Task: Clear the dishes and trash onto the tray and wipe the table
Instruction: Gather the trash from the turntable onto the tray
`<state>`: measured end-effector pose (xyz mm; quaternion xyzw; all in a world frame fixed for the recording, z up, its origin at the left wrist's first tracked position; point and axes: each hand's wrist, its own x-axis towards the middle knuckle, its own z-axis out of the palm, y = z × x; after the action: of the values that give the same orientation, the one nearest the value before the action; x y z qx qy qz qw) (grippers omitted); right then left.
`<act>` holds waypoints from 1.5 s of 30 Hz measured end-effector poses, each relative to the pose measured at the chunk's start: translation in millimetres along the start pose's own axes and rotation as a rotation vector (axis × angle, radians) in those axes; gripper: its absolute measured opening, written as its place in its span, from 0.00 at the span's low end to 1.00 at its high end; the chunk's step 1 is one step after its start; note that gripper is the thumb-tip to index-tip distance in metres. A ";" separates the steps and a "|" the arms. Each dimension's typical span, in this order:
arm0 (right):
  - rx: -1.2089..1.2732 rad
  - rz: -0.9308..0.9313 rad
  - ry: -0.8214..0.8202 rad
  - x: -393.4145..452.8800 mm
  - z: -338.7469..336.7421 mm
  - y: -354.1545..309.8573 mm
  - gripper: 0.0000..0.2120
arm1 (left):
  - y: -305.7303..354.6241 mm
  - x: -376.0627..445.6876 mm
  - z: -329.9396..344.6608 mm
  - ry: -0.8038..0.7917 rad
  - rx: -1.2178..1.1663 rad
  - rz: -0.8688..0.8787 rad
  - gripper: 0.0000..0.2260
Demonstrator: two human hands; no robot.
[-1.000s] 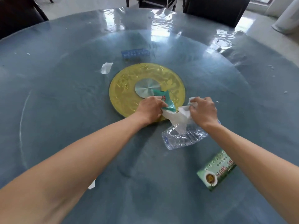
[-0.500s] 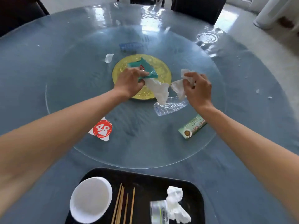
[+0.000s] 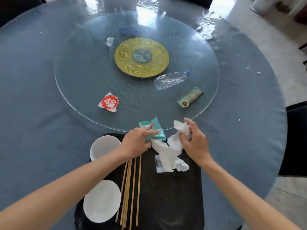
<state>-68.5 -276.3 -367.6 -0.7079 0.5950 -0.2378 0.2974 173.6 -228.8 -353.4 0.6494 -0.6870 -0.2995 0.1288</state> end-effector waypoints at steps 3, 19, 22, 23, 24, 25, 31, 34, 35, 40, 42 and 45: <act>-0.101 0.059 -0.104 -33.8 14.2 25.7 0.26 | -7.6 -19.6 39.6 -0.094 0.148 0.012 0.27; -0.256 -0.228 -0.114 58.4 24.8 1.5 0.26 | -35.7 9.9 -17.2 -0.343 0.417 0.104 0.47; -0.225 -0.177 -0.104 127.2 33.8 -23.6 0.27 | -66.6 57.8 -78.7 -0.140 0.365 0.071 0.39; -0.230 -0.160 -0.099 151.2 37.1 -29.9 0.28 | -80.9 78.2 -100.8 -0.067 0.345 0.038 0.38; -0.253 -0.148 -0.104 174.8 39.7 -35.5 0.29 | -97.4 100.3 -122.9 -0.005 0.326 0.001 0.36; -0.293 -0.138 -0.124 197.4 42.1 -38.3 0.32 | -113.8 123.2 -144.5 0.047 0.313 -0.032 0.35; -0.598 -0.148 -0.299 288.5 72.9 -23.6 0.43 | -205.7 249.4 -228.7 0.260 0.280 -0.302 0.33; -0.519 -0.159 -0.256 313.9 102.9 -17.0 0.40 | -238.2 301.0 -229.8 0.275 0.247 -0.350 0.33; -0.481 -0.162 -0.217 325.7 113.0 -18.6 0.38 | -247.2 316.9 -226.7 0.263 0.250 -0.354 0.34; -0.382 -0.194 -0.131 393.9 156.1 -45.6 0.36 | -290.0 393.0 -212.9 0.296 0.273 -0.343 0.32; -0.377 -0.201 -0.107 409.6 166.1 -51.0 0.37 | -304.0 416.2 -208.0 0.296 0.250 -0.335 0.30; -0.349 -0.220 -0.047 419.6 179.4 -50.7 0.36 | -321.1 434.4 -200.8 0.414 0.331 -0.321 0.20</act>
<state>166.0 -658.5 -466.4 -0.8148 0.5390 -0.1456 0.1560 495.4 -691.6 -473.2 0.8090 -0.5742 -0.0612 0.1095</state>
